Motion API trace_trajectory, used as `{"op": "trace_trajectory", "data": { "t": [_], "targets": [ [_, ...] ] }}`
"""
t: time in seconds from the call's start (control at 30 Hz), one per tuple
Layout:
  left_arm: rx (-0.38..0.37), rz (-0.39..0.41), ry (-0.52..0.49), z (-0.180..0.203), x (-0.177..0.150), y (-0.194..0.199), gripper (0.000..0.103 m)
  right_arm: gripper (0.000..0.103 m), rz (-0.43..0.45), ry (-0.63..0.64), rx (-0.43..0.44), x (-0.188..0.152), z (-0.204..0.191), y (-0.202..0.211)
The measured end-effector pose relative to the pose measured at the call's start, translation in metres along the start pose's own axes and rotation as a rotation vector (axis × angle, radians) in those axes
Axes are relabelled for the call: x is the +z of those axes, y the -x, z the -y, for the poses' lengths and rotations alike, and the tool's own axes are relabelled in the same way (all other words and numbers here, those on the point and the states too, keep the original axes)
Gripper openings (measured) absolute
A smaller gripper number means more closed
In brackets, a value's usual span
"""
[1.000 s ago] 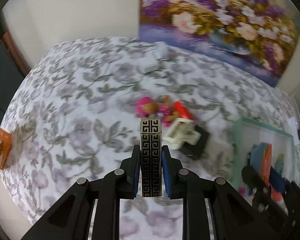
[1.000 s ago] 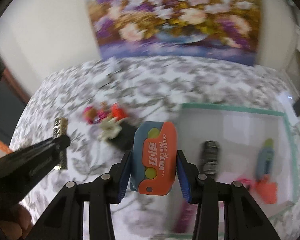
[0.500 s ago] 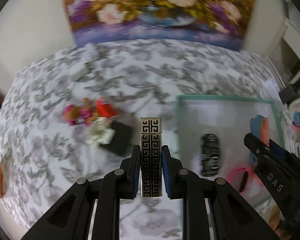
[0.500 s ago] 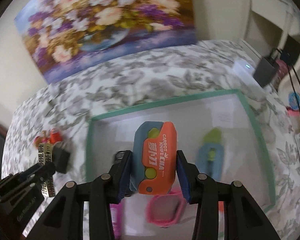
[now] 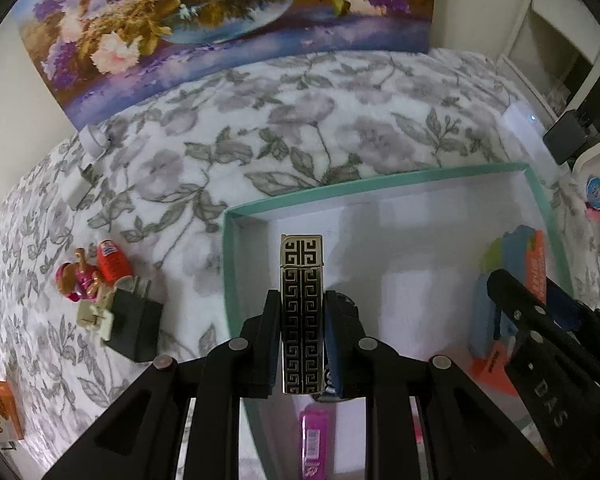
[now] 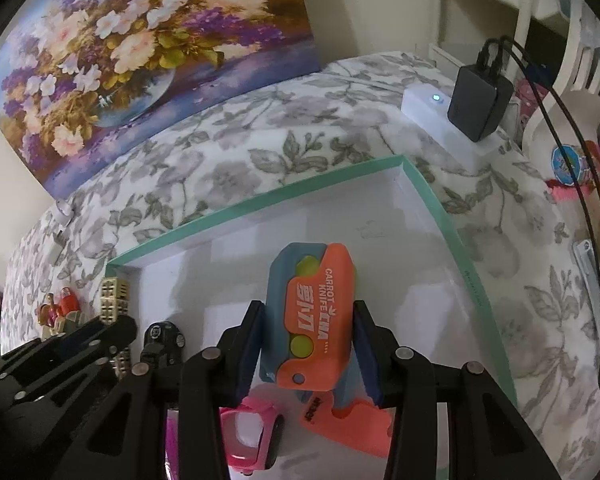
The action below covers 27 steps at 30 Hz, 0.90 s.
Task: Organize rigid objects
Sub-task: 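Carry the comb and carrot knife into the tray and open both tools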
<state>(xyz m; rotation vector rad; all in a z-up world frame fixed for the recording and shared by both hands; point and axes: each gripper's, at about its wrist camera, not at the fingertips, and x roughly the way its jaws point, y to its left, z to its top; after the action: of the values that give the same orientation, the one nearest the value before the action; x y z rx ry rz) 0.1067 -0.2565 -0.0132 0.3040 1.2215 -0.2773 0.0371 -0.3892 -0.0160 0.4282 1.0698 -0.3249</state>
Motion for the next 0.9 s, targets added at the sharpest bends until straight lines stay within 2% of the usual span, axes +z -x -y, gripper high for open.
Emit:
{"op": "trace_trajectory", "data": {
  "t": [0.4, 0.5, 0.57, 0.63, 0.7, 0.8, 0.9],
  "targets": [
    [0.017, -0.006, 0.025, -0.007, 0.001, -0.011, 0.022, 0.047, -0.03, 0.018, -0.001, 0.0, -0.008, -0.008],
    [0.012, -0.001, 0.034, -0.011, 0.001, -0.007, 0.023, 0.051, -0.031, 0.022, -0.002, 0.0, -0.009, -0.008],
    [0.011, 0.003, 0.041, -0.015, 0.0, -0.004, 0.027, 0.053, -0.037, 0.018, 0.001, -0.001, -0.009, -0.008],
    [0.015, 0.013, 0.049, -0.019, -0.001, 0.0, 0.037, 0.056, -0.04, 0.016, -0.004, -0.001, -0.009, -0.008],
    [0.02, 0.02, 0.054, -0.021, -0.002, 0.003, 0.042, 0.06, -0.041, 0.021, -0.016, -0.001, -0.009, -0.007],
    [0.027, 0.028, 0.069, -0.026, -0.004, 0.006, 0.055, 0.071, -0.04, 0.029, -0.021, -0.001, -0.01, -0.006],
    [0.034, 0.026, 0.087, -0.031, -0.006, 0.007, 0.056, 0.079, -0.04, 0.035, -0.03, -0.002, -0.012, -0.005]
  ]
}}
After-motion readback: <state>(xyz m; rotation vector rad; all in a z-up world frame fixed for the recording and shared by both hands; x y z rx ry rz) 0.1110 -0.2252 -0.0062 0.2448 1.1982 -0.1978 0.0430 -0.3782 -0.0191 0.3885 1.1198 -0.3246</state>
